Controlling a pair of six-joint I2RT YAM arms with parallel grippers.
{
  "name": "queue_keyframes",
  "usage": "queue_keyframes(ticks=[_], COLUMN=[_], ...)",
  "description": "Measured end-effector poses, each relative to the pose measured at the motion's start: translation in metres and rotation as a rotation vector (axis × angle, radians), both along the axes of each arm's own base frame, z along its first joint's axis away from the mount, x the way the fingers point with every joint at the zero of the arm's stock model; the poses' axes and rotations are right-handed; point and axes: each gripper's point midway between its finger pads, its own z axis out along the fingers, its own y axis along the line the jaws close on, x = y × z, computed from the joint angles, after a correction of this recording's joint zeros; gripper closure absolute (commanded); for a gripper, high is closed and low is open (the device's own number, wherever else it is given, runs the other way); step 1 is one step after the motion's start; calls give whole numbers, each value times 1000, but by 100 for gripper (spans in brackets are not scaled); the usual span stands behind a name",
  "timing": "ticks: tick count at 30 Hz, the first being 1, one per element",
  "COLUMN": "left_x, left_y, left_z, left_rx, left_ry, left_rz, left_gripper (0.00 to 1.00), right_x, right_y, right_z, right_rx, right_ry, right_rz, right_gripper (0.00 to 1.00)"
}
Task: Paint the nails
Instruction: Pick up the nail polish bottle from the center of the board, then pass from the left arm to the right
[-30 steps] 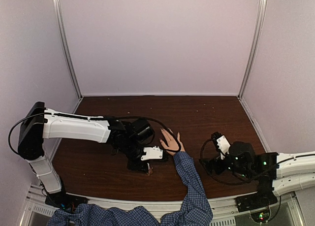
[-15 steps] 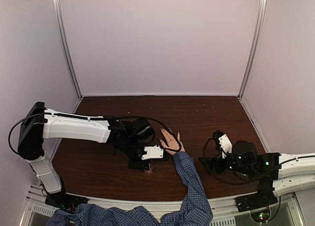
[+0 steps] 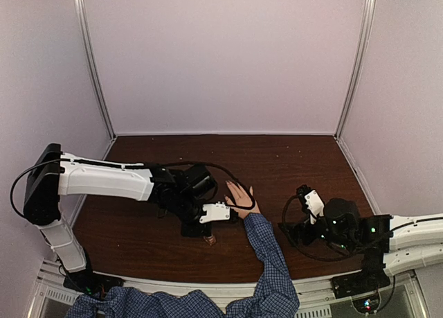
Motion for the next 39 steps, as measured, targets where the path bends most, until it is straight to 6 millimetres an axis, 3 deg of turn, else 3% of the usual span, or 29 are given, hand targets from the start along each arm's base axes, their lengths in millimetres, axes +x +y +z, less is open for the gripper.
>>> queue_keyframes(ticks=[3, 7, 11, 21, 26, 34, 39], left_x=[-2, -2, -3, -3, -7, -11, -10], left_y=[-2, -7, -10, -16, -22, -27, -30], left_z=[12, 45, 76, 131, 149, 166, 175], left_rx=[-37, -139, -228, -378, -410, -438, -461], left_ry=[14, 18, 42, 137, 158, 189, 207], left_rz=[40, 105, 179, 367, 395, 425, 454], left_gripper=[97, 100, 100, 100, 100, 100, 100], right_x=[0, -3, -12, -25, -29, -33, -27], right_y=[0, 4, 20, 70, 91, 94, 95], right_z=[-7, -17, -11, 50, 75, 109, 128], right_rx=[-24, -55, -31, 130, 205, 327, 298], right_ry=[13, 36, 31, -90, -115, -188, -209], right_rz=[0, 31, 136, 372, 450, 472, 454], right_gripper=[0, 0, 0, 0, 0, 0, 0])
